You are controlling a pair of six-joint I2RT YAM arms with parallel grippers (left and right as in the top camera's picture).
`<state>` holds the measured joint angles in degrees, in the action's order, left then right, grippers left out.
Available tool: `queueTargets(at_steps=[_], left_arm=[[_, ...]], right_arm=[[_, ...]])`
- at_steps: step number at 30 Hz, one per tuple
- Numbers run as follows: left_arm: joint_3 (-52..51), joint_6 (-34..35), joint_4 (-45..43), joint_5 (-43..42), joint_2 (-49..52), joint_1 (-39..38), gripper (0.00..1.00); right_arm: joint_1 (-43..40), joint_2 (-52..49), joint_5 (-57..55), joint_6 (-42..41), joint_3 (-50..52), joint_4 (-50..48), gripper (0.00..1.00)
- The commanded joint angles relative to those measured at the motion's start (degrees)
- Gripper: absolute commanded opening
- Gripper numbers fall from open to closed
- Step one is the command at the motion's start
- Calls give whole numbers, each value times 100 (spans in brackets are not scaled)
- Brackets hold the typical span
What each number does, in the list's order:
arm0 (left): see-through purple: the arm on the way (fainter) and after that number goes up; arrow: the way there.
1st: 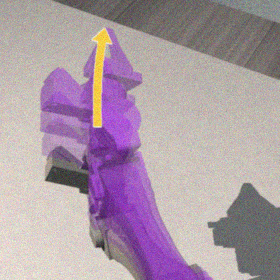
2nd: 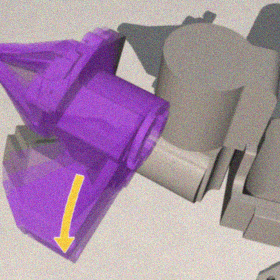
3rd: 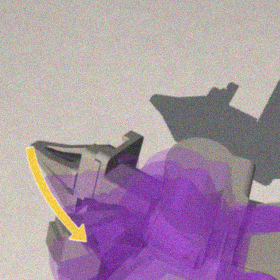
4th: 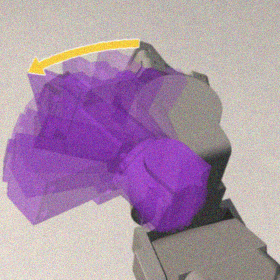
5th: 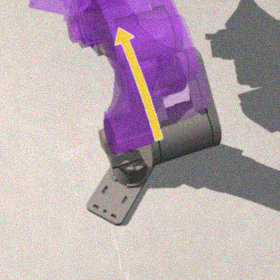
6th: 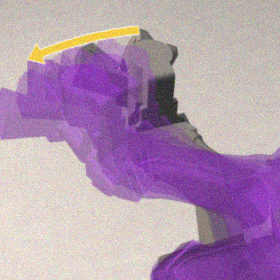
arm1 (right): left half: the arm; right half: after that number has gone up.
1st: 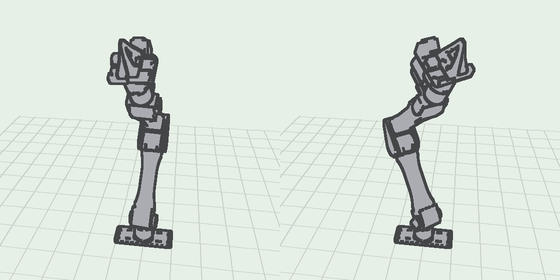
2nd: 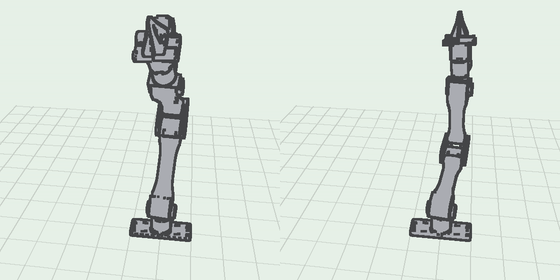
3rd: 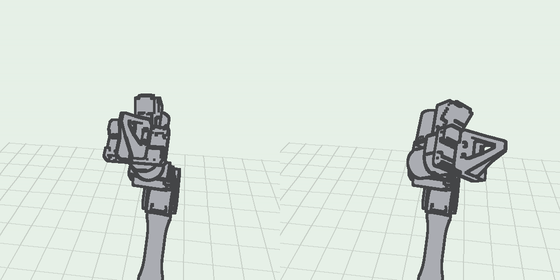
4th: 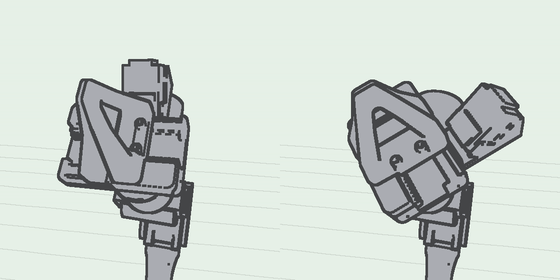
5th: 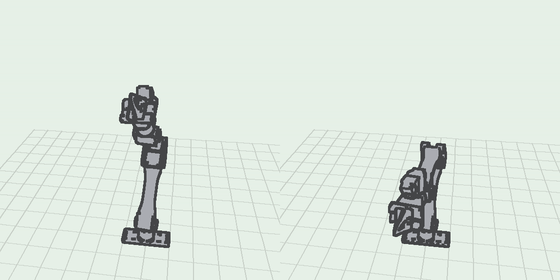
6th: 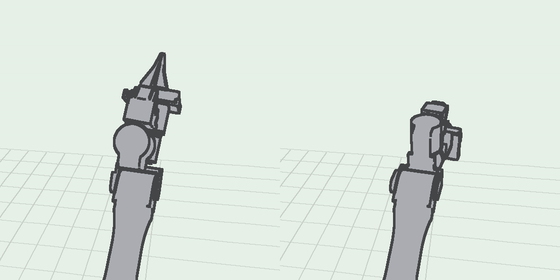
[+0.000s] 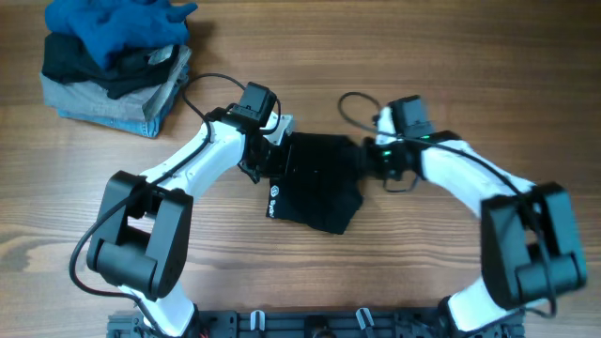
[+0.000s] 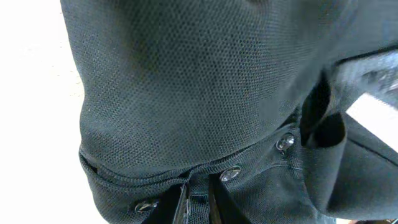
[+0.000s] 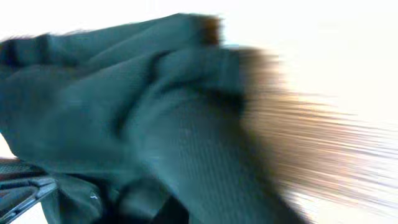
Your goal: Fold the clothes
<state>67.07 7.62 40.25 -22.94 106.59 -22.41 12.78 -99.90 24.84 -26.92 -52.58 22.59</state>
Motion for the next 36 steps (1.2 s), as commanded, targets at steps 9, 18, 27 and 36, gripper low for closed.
queueTargets(at_steps=[9, 18, 27, 36], left_arm=[[-234, -66, -4, 479, 149, 83, 24], [-234, -68, 0, 479, 149, 83, 27], [236, -74, 938, 476, -98, 308, 74], [365, -74, 1722, -144, -564, 649, 24]], right_arm=[[24, 1403, 828, 1290, 173, 1285, 19], [977, 476, -656, 820, 459, 1078, 4], [686, -214, -385, 356, 555, 553, 9], [428, 2293, 267, 887, 378, 767, 10]])
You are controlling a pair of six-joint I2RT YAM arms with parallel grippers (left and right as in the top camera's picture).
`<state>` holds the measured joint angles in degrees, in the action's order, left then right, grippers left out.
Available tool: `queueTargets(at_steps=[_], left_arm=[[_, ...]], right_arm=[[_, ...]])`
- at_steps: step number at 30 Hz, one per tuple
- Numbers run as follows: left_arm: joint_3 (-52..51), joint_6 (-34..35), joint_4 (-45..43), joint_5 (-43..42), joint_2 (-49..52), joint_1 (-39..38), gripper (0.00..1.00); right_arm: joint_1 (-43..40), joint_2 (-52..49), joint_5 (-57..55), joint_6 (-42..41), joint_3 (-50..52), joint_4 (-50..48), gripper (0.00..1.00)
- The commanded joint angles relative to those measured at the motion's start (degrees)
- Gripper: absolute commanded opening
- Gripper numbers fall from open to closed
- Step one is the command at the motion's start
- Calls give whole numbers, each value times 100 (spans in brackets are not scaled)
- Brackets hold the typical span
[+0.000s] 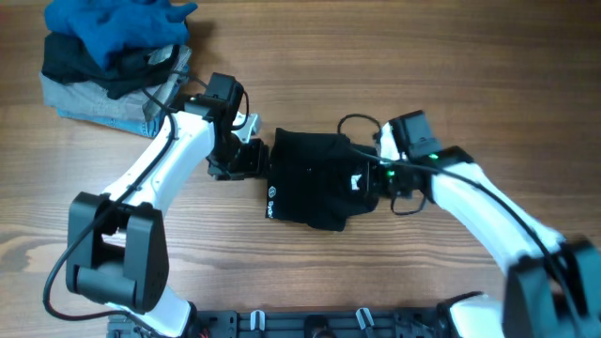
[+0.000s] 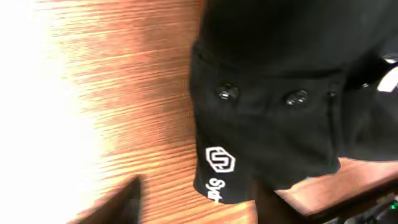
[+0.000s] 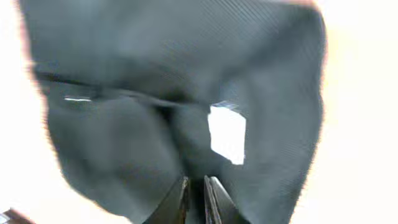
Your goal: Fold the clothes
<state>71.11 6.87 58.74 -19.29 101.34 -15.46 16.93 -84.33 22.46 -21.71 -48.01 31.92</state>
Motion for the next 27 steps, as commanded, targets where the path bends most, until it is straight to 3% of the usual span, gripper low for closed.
queueTargets(at_steps=[1, 2, 7, 10, 12, 13, 15, 18, 21, 27], left_arm=[[-127, 0, -236, -841, -39, -85, 12], [-197, 0, -262, -962, -39, -129, 4], [-732, 249, -146, -1307, -39, -424, 7], [-1237, 964, -968, -1261, -37, -490, 5], [-1655, 1554, -1659, -859, -31, -494, 4], [-1974, 2105, -2153, -348, -31, -494, 4], [-2415, 2505, -2715, 459, -31, -483, 4], [-2441, 2531, -2723, 1154, -44, -343, 4], [-2249, 2485, -2874, 1174, -46, -101, 4], [-918, 1554, -2691, 1534, -46, 494, 5]], right_arm=[[13, 979, 688, 365, -79, -302, 4], [13, 1084, 765, 363, -79, -404, 4], [13, 809, 761, 354, -72, -684, 4], [13, 487, 763, 350, -72, -883, 4], [13, 341, 763, 352, -72, -898, 4], [15, 289, 763, 354, -72, -916, 4], [15, 138, 761, 378, -72, -1091, 4], [131, -258, 761, 374, -72, -1582, 4], [396, -820, 761, 372, -72, -2094, 4], [684, -2179, 719, -188, -72, -2332, 4]])
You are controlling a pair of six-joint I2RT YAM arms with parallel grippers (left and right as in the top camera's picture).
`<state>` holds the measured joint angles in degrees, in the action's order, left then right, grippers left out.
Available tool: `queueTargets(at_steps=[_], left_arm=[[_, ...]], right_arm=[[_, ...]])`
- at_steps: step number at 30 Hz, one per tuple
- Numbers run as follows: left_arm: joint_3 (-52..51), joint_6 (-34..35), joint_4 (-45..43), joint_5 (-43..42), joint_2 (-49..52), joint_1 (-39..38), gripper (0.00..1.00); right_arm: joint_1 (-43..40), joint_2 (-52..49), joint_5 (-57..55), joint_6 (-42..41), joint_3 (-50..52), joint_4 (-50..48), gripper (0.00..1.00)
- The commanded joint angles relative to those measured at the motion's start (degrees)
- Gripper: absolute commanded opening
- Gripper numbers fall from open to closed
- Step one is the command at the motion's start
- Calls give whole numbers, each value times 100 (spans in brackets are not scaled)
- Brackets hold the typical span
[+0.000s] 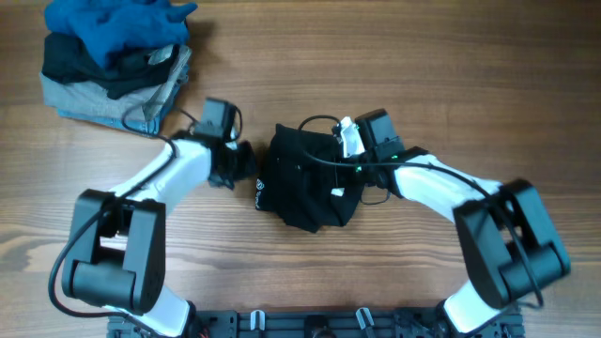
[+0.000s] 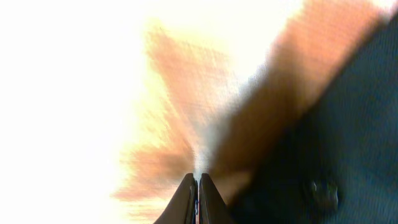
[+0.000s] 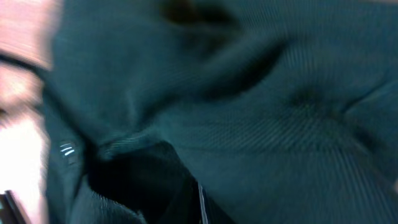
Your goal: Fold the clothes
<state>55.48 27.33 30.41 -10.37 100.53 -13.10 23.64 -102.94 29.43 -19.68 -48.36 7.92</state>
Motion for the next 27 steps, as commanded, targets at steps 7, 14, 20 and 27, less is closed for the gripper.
queueTargets(at_steps=[7, 14, 20, 27], left_arm=[[1661, -638, 1602, -1248, 28, 426, 34], [1530, -1259, 1937, -619, 63, -57, 95], [1191, -1690, 1049, -809, 470, 96, 100], [1191, -3202, 852, -2636, 1394, 98, 100]], right_arm=[[-70, 688, -671, -428, -39, 927, 5], [-326, 2273, -1462, 173, -39, 1650, 11], [-319, 2127, 24, 450, -37, 1585, 14], [-321, 1357, -365, -332, -37, 1873, 14]])
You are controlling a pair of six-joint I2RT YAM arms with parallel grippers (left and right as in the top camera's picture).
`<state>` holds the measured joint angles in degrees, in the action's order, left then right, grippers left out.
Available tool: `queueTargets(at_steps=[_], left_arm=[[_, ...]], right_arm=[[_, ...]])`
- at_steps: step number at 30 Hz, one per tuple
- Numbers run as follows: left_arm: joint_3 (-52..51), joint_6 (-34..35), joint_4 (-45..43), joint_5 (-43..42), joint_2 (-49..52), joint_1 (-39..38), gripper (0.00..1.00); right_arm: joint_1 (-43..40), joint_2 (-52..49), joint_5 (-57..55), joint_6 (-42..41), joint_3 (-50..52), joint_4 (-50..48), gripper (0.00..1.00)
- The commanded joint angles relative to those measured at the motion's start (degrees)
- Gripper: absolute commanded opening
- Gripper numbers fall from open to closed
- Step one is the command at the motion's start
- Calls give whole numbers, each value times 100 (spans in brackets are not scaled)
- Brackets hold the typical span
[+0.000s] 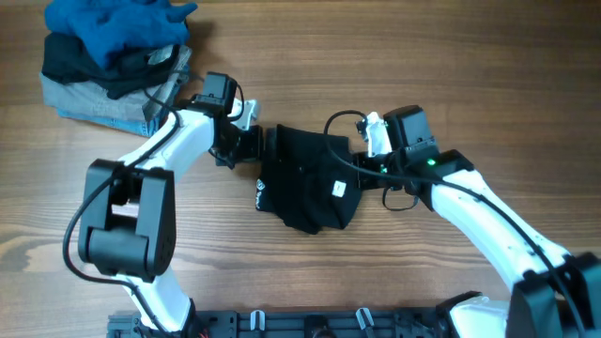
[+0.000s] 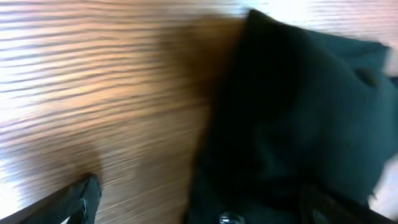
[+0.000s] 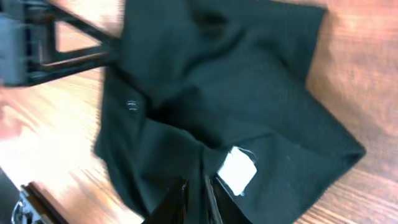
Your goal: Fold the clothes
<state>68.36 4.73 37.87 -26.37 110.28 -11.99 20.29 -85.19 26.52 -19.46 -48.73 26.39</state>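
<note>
A black garment [image 1: 305, 183] lies in a rumpled fold at mid-table, with a white label [image 1: 339, 189] on top and white print [image 1: 260, 194] at its left edge. My left gripper [image 1: 252, 143] is open at the upper left edge. In the left wrist view one finger [image 2: 71, 202] is over bare wood, and the other is hidden against the dark cloth [image 2: 298, 112]. My right gripper [image 1: 362, 176] is at the garment's right side. In the right wrist view its fingers [image 3: 180, 199] are nearly together with a fold of cloth between them, beside the label [image 3: 236, 171].
A pile of clothes [image 1: 117, 61], blue on top of black and grey denim, sits at the back left corner. Cables loop off both wrists near the garment. Bare wooden table [image 1: 423, 56] surrounds the work area.
My left gripper was shut just left of the garment; it is now open at the upper left edge. My right arm has drawn back to the right, and its view now shows the whole garment.
Both grippers were first at the garment's two sides. Then the left gripper stood off to the left and the right one pinched cloth near the label. After that the garment lay bunched further left, and it stays there now.
</note>
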Motion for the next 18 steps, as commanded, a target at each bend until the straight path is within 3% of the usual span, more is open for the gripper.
queueTargets(at_steps=[1, 6, 12, 14, 17, 18], left_arm=[[-96, -1152, 149, -1176, 476, -13, 100], [-98, -1606, 343, -1331, 590, -15, 100], [-103, -2146, 802, -1578, 660, -208, 96], [-105, -2094, 737, -1392, 793, -439, 84], [-109, -1537, 378, -1106, 1086, -686, 56], [-109, -1451, 323, -1108, 1137, -693, 39]], right_arm=[[15, -614, -76, -422, 0, 22, 13], [15, -1580, 101, -474, 0, -249, 9], [13, -1757, 85, -579, 0, -476, 9], [13, -1757, 74, -621, 0, -501, 9], [15, -1757, 79, -623, 0, -487, 9], [13, -1757, 76, -621, 0, -468, 9]])
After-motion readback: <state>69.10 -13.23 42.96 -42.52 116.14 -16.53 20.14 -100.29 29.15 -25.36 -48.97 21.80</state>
